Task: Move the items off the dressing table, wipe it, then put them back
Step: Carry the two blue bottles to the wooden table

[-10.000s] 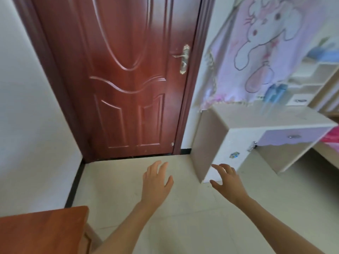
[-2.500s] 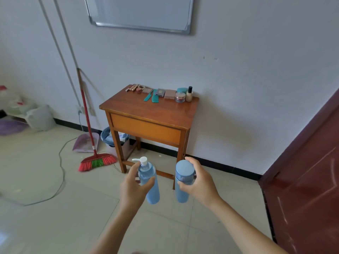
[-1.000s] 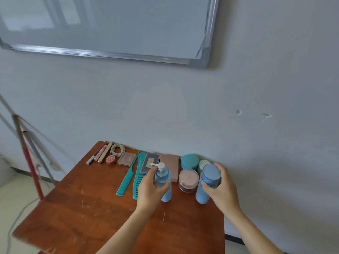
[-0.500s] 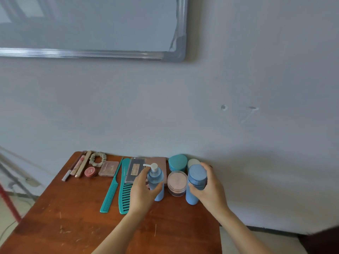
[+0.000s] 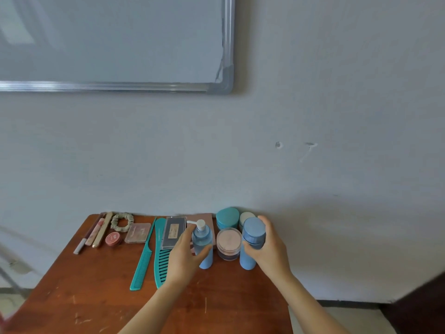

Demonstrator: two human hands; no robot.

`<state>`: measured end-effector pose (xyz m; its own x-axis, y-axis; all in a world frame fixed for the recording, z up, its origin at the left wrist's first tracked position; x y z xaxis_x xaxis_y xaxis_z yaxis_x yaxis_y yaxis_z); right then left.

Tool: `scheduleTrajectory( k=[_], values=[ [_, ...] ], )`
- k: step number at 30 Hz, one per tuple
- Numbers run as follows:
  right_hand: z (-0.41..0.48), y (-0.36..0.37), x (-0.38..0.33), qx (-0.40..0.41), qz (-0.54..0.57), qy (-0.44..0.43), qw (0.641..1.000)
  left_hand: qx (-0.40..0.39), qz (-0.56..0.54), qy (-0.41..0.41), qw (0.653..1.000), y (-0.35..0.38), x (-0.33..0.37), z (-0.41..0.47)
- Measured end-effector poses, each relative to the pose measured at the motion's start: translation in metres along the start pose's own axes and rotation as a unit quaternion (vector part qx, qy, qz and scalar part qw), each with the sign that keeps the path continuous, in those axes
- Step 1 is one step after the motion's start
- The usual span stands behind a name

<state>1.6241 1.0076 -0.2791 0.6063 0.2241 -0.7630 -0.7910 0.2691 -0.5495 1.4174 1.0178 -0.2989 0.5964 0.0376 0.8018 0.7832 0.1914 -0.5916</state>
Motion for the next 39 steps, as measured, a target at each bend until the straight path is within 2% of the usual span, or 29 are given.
scheduleTrajectory(
  k=[9,13,16,20,25,28,31,35,39],
  values=[
    [-0.004,0.002,-0.004,0.031,-0.014,0.007,0.999,-0.044,-0.021,-0.078,0.996,0.009,-0.011,-0.013],
    [-0.006,0.002,-0.004,0.021,0.033,0.016,0.999,-0.021,-0.028,-0.098,0.995,0.003,-0.019,-0.026],
    [-0.022,0.005,0.006,0.008,0.033,0.056,0.998,-0.009,-0.027,-0.14,0.99,-0.005,-0.032,-0.039],
    [-0.048,0.008,0.016,-0.011,-0.015,0.127,0.992,-0.001,-0.029,-0.148,0.989,-0.017,-0.045,-0.051],
    [-0.064,0.008,0.025,-0.067,-0.083,0.176,0.979,-0.02,-0.015,-0.171,0.985,-0.019,-0.055,-0.054],
    [-0.074,0.014,0.022,-0.087,-0.125,0.188,0.97,-0.062,0.016,-0.143,0.988,-0.017,-0.065,-0.052],
    [-0.083,0.022,0.012,-0.07,-0.151,0.177,0.97,-0.118,0.059,-0.097,0.987,-0.019,-0.074,-0.046],
    [-0.098,0.032,-0.008,-0.029,-0.183,0.196,0.963,-0.192,0.079,0.013,0.978,-0.027,-0.078,-0.038],
    [-0.132,0.044,-0.034,0.008,-0.195,0.226,0.954,-0.259,0.072,0.122,0.955,-0.033,-0.07,-0.036]
  ],
)
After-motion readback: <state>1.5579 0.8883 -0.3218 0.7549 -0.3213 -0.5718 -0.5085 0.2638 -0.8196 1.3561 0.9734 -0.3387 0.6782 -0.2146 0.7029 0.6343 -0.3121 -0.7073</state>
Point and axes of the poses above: each hand's wrist, its own z-axis towards the middle knuckle, its own y-axis out of the palm, x = y × z, the point moved 2 cm from there along z, towards the middle knuckle, and after that the axes turned 7 degrees about -y, right-handed, at the moved point
